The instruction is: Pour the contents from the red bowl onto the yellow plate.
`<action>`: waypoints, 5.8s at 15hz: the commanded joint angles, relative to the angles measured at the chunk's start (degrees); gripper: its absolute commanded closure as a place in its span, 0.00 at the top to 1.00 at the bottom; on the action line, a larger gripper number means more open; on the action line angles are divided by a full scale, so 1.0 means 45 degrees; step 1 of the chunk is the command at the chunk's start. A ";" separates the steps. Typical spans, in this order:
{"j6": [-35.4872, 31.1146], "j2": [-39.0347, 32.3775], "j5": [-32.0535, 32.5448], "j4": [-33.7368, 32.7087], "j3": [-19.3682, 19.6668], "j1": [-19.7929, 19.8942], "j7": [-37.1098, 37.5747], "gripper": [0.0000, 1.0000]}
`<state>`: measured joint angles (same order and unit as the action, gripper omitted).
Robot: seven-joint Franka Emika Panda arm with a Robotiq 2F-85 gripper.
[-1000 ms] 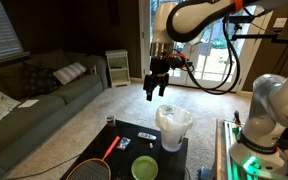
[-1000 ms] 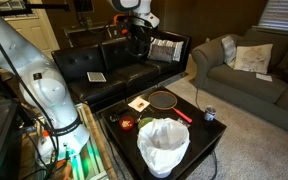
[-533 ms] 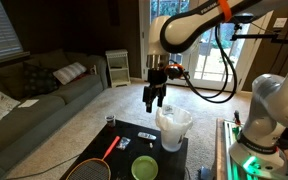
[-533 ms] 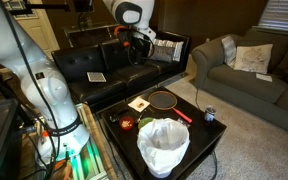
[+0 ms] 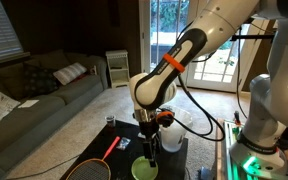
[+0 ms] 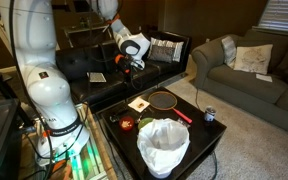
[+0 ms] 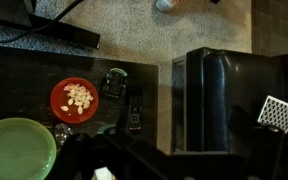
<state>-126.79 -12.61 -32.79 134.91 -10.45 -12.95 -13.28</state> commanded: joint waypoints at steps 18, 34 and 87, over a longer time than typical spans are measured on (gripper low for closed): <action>-0.4431 -0.8546 -0.0057 -0.3409 -0.1945 0.0994 -0.1450 1.00; -0.7613 -0.9948 0.4147 -0.3333 -0.0554 0.0142 0.1628 1.00; -1.4693 -1.3091 0.5139 -0.3513 0.1260 -0.1375 0.4286 0.01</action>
<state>-190.60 -71.30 -10.65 118.63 -4.61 -19.49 4.94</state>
